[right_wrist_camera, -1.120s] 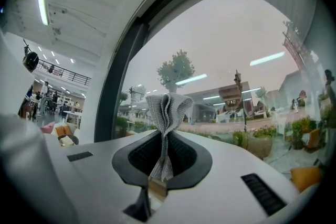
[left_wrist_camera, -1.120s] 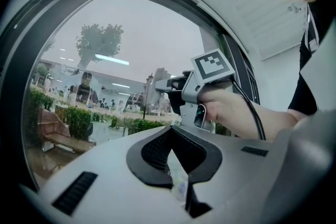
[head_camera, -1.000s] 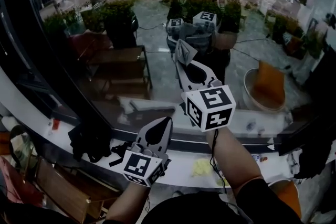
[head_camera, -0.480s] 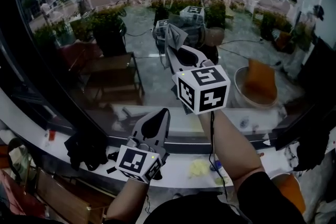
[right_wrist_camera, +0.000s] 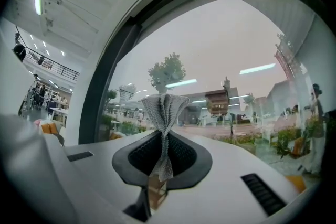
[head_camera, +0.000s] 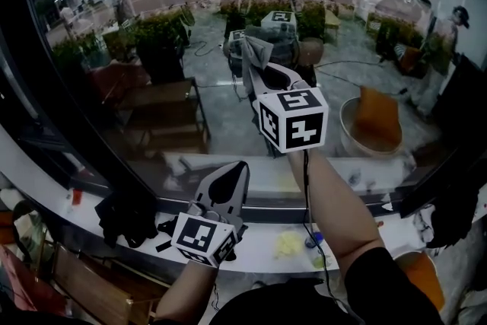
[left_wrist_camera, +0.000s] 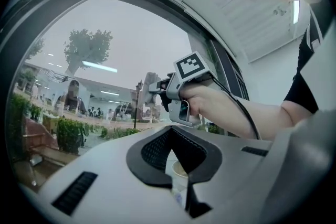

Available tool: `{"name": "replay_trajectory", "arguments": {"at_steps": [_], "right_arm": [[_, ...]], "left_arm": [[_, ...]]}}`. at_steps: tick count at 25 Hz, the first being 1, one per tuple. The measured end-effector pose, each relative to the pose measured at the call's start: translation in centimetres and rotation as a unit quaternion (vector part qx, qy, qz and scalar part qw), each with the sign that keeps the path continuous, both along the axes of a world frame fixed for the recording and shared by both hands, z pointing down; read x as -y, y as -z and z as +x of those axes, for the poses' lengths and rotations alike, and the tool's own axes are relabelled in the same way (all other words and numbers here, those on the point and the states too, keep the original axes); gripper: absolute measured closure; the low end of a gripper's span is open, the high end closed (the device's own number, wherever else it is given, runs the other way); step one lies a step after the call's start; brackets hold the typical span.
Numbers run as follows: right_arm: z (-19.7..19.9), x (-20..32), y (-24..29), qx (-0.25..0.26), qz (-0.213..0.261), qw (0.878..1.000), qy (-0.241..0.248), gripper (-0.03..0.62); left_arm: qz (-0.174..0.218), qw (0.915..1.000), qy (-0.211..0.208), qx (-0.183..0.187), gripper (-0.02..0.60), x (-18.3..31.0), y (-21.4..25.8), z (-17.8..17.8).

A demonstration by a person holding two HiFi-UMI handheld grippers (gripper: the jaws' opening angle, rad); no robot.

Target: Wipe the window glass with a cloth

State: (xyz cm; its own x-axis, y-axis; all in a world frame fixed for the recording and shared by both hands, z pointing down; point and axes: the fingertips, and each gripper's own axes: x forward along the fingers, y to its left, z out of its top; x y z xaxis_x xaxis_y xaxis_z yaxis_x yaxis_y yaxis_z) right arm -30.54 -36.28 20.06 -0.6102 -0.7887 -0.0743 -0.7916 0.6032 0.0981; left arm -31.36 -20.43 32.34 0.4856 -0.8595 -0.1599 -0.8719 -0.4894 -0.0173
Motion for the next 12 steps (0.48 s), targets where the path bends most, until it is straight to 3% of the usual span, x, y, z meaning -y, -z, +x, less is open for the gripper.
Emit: {"name": "replay_trajectory", "arguments": {"at_steps": [12], "right_arm": [[3.8, 0.8, -0.2, -0.014, -0.003, 0.999, -0.033, 0.549]], "left_arm": [[0.009, 0.9998, -0.018, 0.006, 0.574, 0.0, -0.2, 2.7]]}}
